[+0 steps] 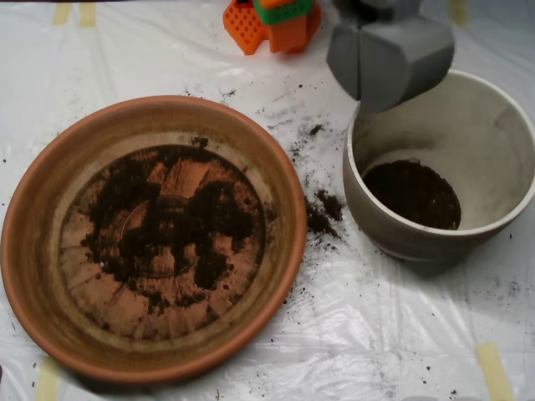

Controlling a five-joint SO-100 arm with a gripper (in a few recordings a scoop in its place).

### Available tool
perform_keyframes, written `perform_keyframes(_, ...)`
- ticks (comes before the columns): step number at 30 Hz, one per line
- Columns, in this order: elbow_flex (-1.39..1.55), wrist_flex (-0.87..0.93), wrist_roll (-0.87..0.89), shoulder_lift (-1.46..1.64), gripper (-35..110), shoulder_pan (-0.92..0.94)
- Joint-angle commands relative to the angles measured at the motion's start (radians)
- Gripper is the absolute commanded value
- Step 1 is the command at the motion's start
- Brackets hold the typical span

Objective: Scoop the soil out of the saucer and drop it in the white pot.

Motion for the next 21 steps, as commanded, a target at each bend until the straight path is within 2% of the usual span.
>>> perform_keyframes(1, -0.129, 0.064, 0.009, -0.020, 27, -0.048)
perform_keyframes(3, -0.124, 0.072, 0.005, -0.023, 42, -0.048)
perform_keyframes(4, -0.115, 0.072, 0.003, -0.023, 45, -0.046)
perform_keyframes(14, 0.009, -0.005, 0.044, 0.025, 50, 0.020)
perform_keyframes(17, 0.025, -0.031, 0.158, 0.054, 51, 0.127)
perform_keyframes(21, 0.109, -0.098, 0.213, 0.080, 53, 0.354)
